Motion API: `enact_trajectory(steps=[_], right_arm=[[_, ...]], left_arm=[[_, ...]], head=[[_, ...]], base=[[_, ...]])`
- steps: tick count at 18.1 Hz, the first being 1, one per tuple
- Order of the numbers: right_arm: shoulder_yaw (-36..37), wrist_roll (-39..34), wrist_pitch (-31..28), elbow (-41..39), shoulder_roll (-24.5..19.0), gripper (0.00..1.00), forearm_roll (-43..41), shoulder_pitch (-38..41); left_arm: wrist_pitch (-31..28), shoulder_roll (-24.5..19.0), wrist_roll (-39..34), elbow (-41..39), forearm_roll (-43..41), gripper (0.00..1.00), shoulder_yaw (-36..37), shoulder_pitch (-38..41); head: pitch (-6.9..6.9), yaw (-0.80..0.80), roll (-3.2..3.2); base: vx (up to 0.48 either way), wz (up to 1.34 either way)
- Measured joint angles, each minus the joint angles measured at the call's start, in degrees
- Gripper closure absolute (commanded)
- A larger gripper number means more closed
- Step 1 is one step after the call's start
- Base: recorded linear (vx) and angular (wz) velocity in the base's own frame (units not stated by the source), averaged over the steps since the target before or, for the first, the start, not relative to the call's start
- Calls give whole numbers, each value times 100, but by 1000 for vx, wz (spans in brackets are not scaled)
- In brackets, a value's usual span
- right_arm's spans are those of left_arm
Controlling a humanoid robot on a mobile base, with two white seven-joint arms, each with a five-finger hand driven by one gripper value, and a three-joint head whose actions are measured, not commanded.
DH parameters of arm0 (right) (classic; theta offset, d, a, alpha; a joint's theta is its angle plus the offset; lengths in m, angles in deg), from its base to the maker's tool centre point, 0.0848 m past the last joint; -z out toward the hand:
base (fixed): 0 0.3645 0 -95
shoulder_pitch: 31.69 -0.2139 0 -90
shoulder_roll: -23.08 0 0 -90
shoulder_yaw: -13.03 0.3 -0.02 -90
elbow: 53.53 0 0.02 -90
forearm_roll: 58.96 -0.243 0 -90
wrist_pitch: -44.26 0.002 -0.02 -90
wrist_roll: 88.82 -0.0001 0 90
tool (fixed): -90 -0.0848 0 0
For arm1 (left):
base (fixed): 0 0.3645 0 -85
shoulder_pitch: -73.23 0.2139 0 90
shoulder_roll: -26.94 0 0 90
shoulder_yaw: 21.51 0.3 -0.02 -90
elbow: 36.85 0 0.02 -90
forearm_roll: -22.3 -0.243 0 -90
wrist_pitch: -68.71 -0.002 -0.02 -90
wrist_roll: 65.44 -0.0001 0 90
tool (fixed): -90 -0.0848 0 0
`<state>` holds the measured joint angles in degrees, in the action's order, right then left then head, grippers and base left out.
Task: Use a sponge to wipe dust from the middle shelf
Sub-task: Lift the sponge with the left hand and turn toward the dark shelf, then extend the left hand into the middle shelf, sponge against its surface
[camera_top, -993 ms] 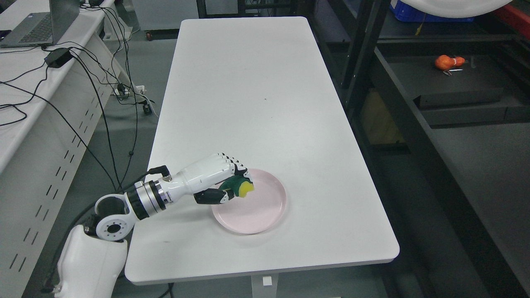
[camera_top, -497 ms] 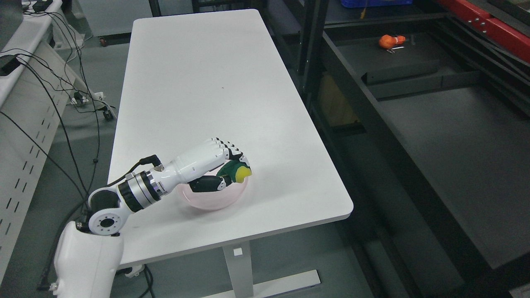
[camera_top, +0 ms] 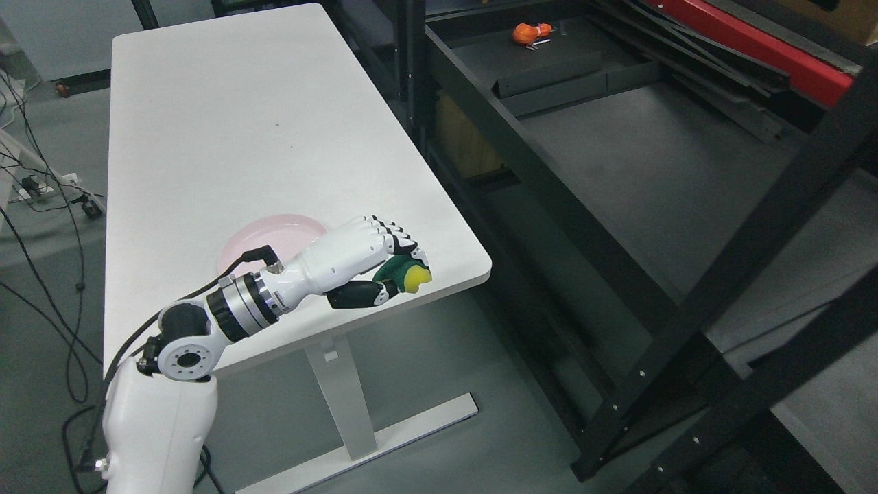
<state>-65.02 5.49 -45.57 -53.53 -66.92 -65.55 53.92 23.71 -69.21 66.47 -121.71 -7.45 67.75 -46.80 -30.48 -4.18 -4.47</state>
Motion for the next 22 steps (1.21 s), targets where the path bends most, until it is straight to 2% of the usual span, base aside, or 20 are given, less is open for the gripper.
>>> enact_trajectory(steps=[10, 15, 22], right_arm=[[0, -9, 0, 0, 0, 0, 0, 1], [0, -17, 0, 0, 0, 0, 0, 2], [0, -18, 0, 0, 0, 0, 0, 1]], left_arm=[[0, 215, 69, -122, -48, 100, 511, -381], [-1, 374, 324, -160, -58, 100, 1050, -1032], [-1, 505, 295, -167, 243, 100, 1905, -2532]], head=[[0, 0, 0], [0, 0, 0], [4, 0, 0]], base=[[-298, -540], [-217, -913], [-72, -829]])
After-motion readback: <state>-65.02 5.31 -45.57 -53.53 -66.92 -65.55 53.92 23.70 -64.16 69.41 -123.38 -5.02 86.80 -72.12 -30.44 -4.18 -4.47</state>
